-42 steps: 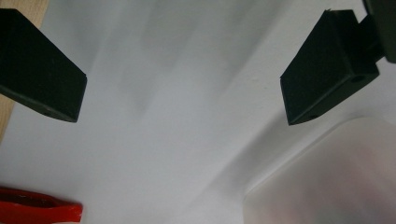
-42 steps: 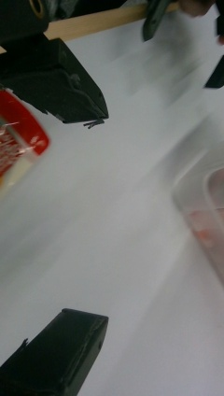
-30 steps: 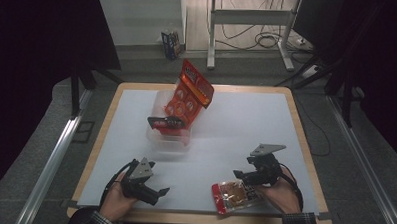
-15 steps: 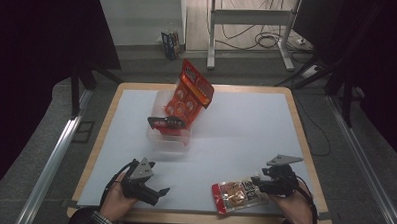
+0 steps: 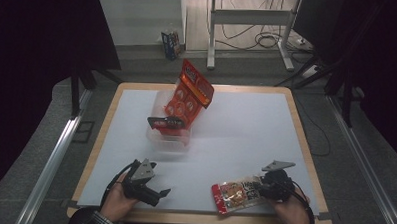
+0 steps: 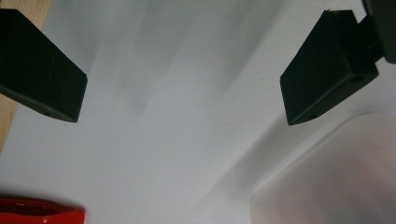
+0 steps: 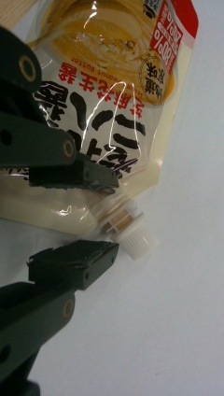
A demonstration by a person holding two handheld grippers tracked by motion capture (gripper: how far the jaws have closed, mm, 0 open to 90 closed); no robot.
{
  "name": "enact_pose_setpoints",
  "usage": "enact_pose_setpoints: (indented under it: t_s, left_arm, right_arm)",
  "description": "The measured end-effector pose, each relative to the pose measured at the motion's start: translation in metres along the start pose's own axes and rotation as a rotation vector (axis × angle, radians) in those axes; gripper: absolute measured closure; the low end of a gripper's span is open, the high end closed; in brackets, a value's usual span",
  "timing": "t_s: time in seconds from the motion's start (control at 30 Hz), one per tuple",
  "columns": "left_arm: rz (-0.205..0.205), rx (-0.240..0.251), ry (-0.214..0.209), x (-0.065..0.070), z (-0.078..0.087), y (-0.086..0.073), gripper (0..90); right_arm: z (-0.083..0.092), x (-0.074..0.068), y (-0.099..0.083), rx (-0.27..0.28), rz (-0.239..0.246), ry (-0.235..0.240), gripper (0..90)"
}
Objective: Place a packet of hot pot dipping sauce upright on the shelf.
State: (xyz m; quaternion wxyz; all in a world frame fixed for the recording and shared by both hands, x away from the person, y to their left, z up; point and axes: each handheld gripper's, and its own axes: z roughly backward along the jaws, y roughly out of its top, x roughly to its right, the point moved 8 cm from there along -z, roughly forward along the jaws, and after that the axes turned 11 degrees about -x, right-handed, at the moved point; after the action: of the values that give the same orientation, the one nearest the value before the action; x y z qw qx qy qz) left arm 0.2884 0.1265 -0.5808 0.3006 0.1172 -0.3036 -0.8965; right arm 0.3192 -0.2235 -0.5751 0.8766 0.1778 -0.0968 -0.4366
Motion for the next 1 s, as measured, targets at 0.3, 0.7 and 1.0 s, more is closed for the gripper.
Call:
enact_pose_setpoints:
  t_s: [0.3, 0.7, 1.0]
  left_arm:
    - [-0.006, 0.000, 0.001, 0.000, -0.001, 0.000, 0.7]
    - [-0.008, 0.006, 0.006, 0.000, 0.000, 0.001, 0.8]
    - [-0.008, 0.011, 0.009, 0.001, 0.000, 0.002, 1.0]
  right_arm:
    - [0.003, 0.001, -0.003, -0.021, 0.009, -0.019, 88.0]
    - [0.019, -0.007, -0.020, 0.025, 0.029, 0.042, 86.6]
    - [0.026, -0.040, -0.024, 0.037, 0.107, 0.147, 87.2]
